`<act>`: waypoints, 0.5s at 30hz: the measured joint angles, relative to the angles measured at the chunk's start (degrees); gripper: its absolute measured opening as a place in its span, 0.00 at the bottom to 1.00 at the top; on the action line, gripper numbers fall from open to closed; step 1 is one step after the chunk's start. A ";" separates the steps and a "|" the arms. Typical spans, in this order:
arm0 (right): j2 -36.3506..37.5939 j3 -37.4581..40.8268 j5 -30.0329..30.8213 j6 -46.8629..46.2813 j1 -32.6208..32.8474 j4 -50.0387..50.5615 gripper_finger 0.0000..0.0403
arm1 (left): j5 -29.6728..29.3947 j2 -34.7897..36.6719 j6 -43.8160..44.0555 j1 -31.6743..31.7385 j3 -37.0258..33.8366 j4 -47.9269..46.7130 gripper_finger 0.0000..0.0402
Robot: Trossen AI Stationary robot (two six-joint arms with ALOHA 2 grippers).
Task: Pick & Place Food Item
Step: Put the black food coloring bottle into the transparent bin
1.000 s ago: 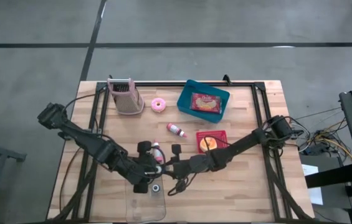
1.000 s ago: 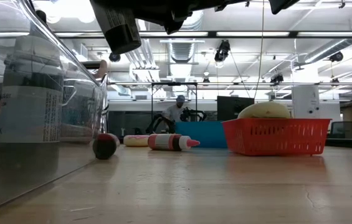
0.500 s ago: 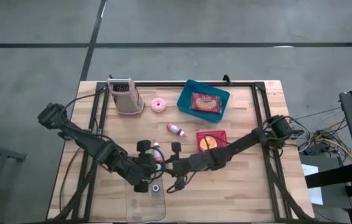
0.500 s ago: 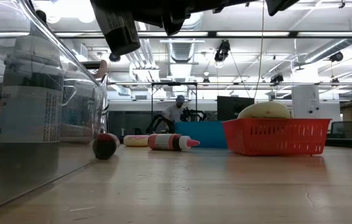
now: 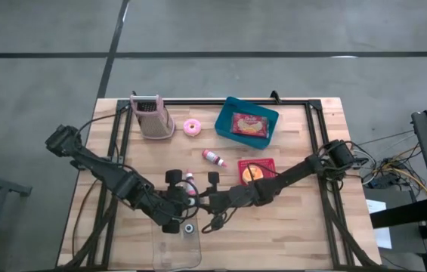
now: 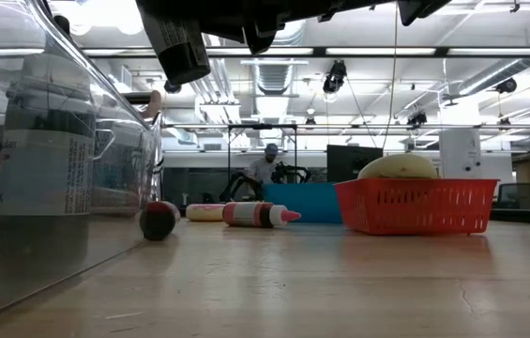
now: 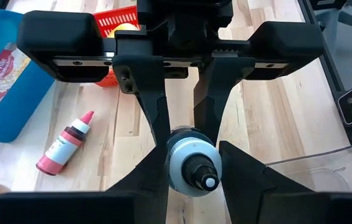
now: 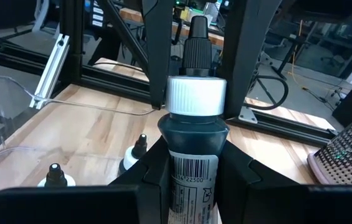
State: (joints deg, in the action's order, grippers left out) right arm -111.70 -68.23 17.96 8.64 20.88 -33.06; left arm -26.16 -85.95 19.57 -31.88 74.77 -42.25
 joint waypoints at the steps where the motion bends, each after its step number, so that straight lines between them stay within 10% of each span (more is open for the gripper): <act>1: 0.00 -0.04 0.00 -0.01 0.00 0.00 0.19 | 0.02 0.00 -0.06 0.00 0.00 -0.01 0.27; 15: -0.02 -0.28 0.00 -3.64 0.04 -0.26 0.37 | 0.68 0.07 -1.36 0.04 0.15 -0.24 0.27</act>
State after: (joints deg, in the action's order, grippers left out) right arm -111.72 -68.51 17.96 5.01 20.93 -33.32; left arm -25.47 -85.89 18.21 -31.83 74.92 -42.49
